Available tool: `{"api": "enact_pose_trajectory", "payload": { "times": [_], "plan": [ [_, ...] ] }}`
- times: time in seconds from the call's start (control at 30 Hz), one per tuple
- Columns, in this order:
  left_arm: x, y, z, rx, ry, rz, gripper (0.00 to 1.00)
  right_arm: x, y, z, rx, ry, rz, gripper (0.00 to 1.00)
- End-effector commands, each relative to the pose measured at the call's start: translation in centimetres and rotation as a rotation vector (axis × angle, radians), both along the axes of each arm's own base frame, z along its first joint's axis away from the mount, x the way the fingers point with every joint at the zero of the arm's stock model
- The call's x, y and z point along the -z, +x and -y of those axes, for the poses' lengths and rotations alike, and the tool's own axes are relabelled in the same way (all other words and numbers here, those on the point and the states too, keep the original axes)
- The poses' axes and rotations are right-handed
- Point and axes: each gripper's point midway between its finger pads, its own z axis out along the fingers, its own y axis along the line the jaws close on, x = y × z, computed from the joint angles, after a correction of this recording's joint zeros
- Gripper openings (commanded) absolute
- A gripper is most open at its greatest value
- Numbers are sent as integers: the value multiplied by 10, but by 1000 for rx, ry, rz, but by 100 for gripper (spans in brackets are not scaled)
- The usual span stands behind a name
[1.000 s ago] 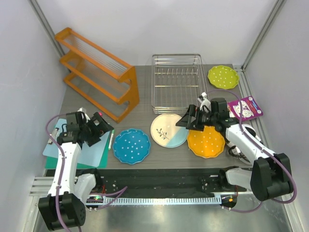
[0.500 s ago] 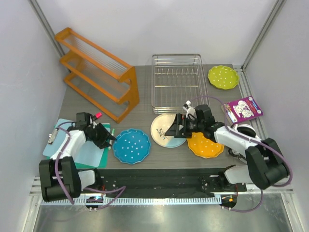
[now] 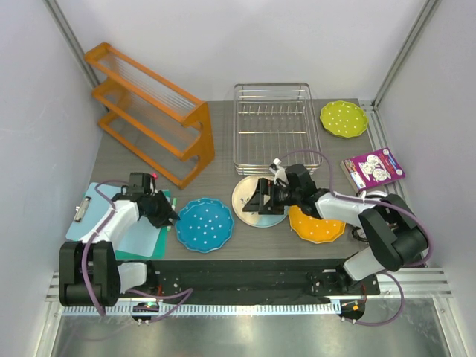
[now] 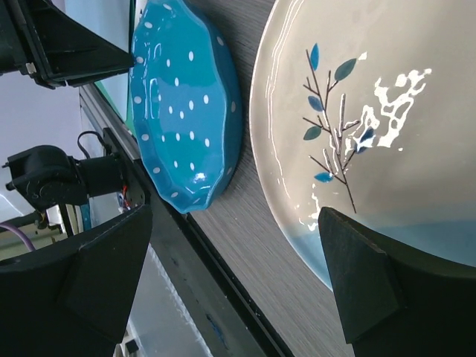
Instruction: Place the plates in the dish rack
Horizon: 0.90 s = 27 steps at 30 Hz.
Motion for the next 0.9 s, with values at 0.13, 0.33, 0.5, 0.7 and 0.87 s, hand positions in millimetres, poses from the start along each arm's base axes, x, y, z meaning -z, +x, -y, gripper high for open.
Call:
{"api": "enact_pose_trajectory", "payload": {
  "times": [0.13, 0.33, 0.5, 0.7, 0.87],
  "plan": [
    [5, 9, 10, 184, 71, 57, 33, -13, 21, -26, 35, 40, 42, 99],
    [7, 4, 27, 260, 25, 68, 18, -5, 24, -31, 34, 16, 16, 97],
    [7, 2, 31, 285, 5, 87, 0, 2, 21, -42, 14, -18, 0, 95],
    [-7, -2, 51, 393, -108, 140, 0, 7, 22, -42, -1, -62, 2, 95],
    [-24, -6, 69, 507, -238, 220, 0, 7, 23, -46, -10, -53, -3, 95]
  ]
}}
